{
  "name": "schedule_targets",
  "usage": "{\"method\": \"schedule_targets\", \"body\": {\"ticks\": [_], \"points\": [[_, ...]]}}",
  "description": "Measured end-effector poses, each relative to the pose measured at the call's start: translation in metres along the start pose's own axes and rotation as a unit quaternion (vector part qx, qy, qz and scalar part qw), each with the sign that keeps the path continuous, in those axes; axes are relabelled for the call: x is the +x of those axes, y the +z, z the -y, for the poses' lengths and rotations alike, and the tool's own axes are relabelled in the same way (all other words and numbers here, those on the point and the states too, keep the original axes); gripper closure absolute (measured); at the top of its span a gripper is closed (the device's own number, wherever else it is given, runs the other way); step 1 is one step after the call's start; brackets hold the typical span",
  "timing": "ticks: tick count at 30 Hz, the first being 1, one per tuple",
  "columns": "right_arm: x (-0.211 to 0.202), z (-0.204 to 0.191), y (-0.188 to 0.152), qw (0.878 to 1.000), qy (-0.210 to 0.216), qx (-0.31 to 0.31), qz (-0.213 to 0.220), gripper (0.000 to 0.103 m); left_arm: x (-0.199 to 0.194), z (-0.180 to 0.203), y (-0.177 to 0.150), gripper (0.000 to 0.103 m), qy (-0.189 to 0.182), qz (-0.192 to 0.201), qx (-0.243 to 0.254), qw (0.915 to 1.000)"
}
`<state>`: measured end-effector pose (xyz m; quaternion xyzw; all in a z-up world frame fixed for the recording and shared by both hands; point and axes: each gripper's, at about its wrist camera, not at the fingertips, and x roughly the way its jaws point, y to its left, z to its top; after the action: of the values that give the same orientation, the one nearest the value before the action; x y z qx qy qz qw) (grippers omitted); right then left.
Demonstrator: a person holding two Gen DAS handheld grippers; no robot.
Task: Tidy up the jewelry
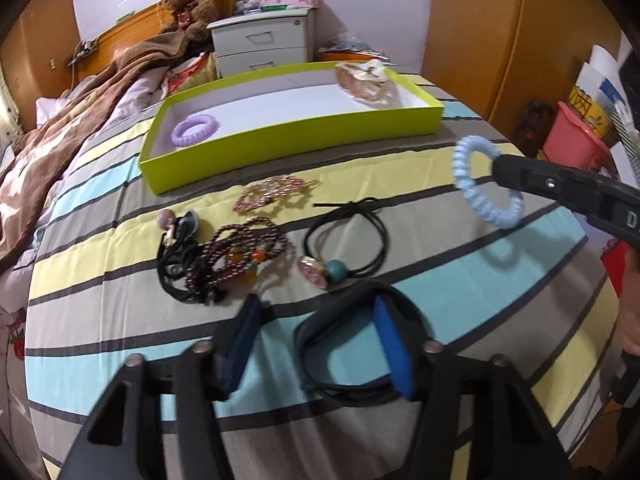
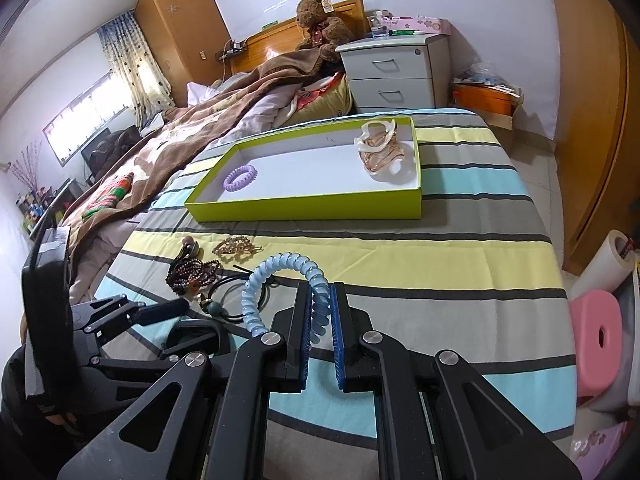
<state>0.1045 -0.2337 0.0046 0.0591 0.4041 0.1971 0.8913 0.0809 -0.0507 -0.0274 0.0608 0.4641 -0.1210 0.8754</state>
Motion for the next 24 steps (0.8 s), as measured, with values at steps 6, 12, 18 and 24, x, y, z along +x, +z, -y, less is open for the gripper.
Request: {"method": "schedule_targets", "body": {"ticks": [6, 12, 18, 24], "points": [[0.001, 0.002, -0.001, 1.000, -0.005, 0.004, 0.001, 0.093, -0.002, 0.002, 0.000, 0.070, 0.002, 0.004, 0.000, 1.0000], [0.000, 0.003, -0.002, 1.000, -0.007, 0.006, 0.002, 0.093, -0.003, -0.005, -0.001, 0.078, 0.000, 0.005, -0.014, 0.9999], [-0.002, 0.004, -0.002, 1.000, -0.011, 0.009, 0.004, 0.093, -0.006, -0.010, -0.003, 0.088, -0.002, 0.007, -0.028, 0.9996], [-0.006, 0.002, -0.003, 1.000, -0.015, 0.010, 0.007, 0.093, -0.012, -0.012, -0.005, 0.089, -0.003, 0.013, -0.034, 0.9993]]}}
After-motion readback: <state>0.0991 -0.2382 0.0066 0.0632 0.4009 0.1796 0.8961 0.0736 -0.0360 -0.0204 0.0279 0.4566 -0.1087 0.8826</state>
